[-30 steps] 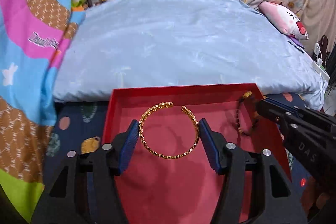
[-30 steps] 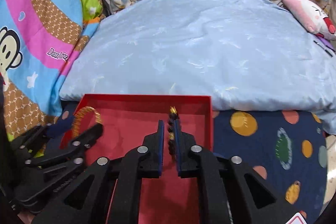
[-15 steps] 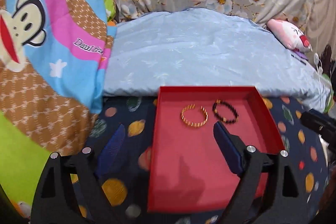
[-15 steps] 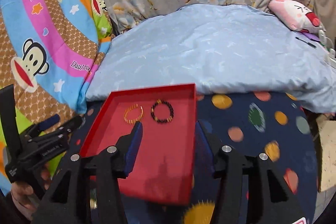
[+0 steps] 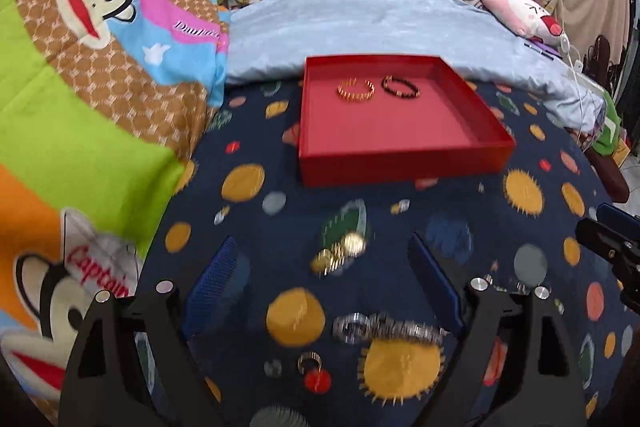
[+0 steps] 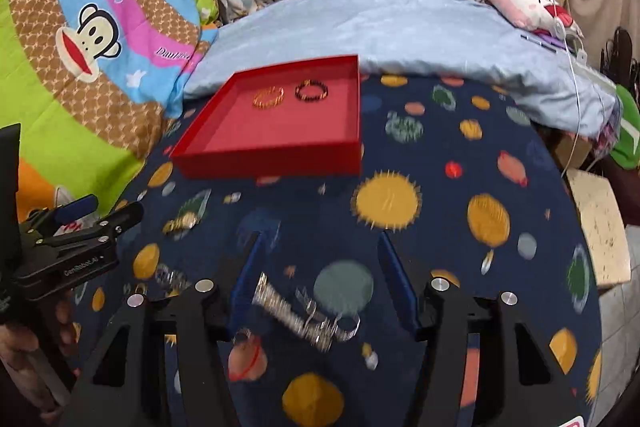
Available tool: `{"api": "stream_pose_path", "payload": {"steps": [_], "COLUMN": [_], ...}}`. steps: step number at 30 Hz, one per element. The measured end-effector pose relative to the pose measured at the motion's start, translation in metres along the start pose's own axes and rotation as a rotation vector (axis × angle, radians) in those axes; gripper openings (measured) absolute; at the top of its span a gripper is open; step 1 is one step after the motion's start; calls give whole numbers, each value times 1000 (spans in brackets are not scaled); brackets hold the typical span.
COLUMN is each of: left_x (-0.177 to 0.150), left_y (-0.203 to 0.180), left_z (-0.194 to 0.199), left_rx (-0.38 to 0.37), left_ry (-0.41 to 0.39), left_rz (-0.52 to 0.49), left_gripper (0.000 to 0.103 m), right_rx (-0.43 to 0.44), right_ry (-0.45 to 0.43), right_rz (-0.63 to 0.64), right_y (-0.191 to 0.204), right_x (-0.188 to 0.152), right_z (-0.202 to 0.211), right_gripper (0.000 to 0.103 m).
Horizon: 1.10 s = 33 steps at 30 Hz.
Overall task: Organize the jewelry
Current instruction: 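Withdraw from the tray and grasp the pearl necklace with the right gripper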
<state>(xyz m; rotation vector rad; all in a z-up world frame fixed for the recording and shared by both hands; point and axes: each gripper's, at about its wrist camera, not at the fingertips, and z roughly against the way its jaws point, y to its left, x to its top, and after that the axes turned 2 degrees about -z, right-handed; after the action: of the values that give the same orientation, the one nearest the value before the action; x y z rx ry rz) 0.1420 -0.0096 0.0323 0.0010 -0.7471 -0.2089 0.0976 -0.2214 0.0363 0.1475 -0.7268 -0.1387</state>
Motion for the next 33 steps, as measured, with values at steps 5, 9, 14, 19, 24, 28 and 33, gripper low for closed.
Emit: {"api": "stream_pose_path", "payload": {"steps": [5,9,14,19,24,28,33], "left_x": [-32,-52,-68,-76,-78,-79,-78], "left_y": [-4,-1,-1,-3,0,6,15], "left_z": [4,2,-1,-2,-2,-3,-5], "left_rx": [7,-21,-3,-14,-24,-21,-22], "left_ry": [40,89,110,126,134,137,145], "left_rz": [2,63,77,69,70,87,110], "left_gripper": [84,84,84,84,84,84,84], "right_rx": [-8,-26,-2,31,53,57,56], "right_ry": [39,58,88,102,116,115,129], "right_rz": [-3,4,-17,-22,-14,-3,18], "right_y": [5,8,5,9,18,23,27], "right_x": [-38,-59,-71,-67,-57,-50,-44], "right_z": [0,-1,-9,-25,-46,-56,-69], "right_gripper": [58,58,58,58,57,56,45]}}
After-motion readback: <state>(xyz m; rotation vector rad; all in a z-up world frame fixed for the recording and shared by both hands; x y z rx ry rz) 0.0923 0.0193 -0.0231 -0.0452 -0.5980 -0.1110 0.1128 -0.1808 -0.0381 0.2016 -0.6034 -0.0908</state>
